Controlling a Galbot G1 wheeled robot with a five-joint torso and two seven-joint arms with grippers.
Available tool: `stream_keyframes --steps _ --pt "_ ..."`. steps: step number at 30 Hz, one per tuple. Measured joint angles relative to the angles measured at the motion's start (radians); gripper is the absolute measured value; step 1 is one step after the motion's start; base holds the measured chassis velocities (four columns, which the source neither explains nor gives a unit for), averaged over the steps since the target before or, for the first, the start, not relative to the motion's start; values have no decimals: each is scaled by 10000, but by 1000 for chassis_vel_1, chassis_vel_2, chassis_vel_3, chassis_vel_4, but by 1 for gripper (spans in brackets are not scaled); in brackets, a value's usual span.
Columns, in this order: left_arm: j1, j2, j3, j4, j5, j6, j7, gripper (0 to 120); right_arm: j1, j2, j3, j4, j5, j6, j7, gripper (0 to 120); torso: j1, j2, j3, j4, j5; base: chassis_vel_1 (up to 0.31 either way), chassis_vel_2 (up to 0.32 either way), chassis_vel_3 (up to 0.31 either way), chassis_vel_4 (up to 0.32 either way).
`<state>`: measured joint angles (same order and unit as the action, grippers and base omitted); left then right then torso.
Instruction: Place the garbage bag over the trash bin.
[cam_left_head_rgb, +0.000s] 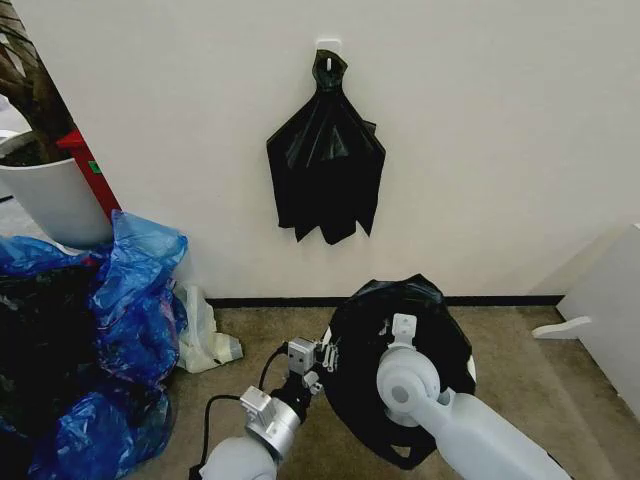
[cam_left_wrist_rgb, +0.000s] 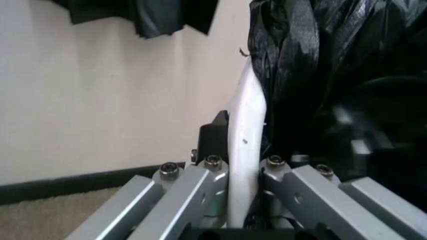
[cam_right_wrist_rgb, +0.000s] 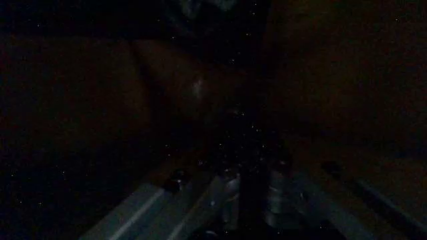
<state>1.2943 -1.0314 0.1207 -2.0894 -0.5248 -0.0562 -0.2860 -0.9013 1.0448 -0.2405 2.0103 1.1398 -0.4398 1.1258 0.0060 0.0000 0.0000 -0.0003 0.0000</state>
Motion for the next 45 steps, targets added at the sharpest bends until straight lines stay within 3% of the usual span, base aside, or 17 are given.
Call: stream_keyframes --steps 10,35,42,45 --pt "-302 -363 1 437 -526 335 -510 1 -78 -372 -347 961 166 -29 29 0 0 0 0 -1 0 0 0 0 0" --pt "-791 -804 -32 884 -1352 869 -1145 1 -1063 -1043 -204 2749 -570 -220 -1899 0 0 0 0 -1 1 0 0 0 0" --pt "-873 -1031 -324 942 -2233 1127 -1401 1 -1802 -1847 833 4132 -821 -25 -3476 0 0 0 0 -1 -1 0 0 0 0" --pt "-866 -1094 -703 951 -2692 1261 -1467 1 -2162 -2261 1904 4663 -868 74 -4695 0 0 0 0 -3 0 0 0 0 0"
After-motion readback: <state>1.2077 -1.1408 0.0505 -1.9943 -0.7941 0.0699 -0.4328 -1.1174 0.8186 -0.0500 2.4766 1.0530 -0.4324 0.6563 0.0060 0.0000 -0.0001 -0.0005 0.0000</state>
